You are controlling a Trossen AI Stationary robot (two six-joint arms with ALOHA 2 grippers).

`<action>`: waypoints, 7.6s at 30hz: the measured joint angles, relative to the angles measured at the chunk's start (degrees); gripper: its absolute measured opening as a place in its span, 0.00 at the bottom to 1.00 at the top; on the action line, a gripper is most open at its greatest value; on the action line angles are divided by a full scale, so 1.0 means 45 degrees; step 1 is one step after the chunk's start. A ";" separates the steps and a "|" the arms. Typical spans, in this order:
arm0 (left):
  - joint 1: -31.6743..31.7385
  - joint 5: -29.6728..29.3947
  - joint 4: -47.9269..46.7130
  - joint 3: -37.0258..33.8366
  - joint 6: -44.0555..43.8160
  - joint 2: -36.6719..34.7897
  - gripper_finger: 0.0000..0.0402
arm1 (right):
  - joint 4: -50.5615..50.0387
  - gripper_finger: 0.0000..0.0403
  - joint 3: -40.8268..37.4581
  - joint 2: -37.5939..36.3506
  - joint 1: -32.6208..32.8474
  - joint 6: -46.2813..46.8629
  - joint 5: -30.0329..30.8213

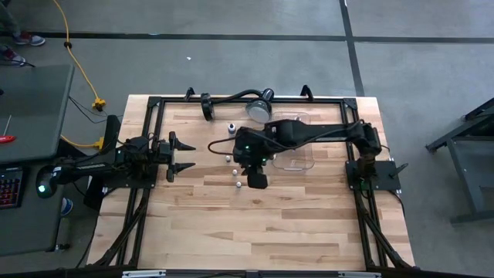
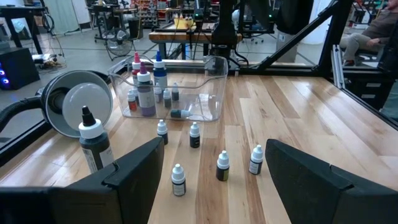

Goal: Pick & Place food coloring
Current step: Put the small green food coloring bottle into the transparent bin

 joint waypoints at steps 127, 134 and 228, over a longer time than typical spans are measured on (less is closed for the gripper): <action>0.0003 -0.0101 0.0002 -0.0004 0.0004 0.0006 0.69 | -0.3020 0.11 0.4887 0.4539 0.0554 0.0678 0.2225; 0.0004 -0.0101 0.0001 -0.0004 0.0003 0.0006 0.69 | -0.3000 0.11 0.4551 0.3185 0.0455 0.1935 0.2211; 0.0001 -0.0096 0.0002 -0.0004 0.0001 0.0006 0.69 | 0.3263 0.11 -1.1141 -0.3698 -0.3292 1.0250 0.4534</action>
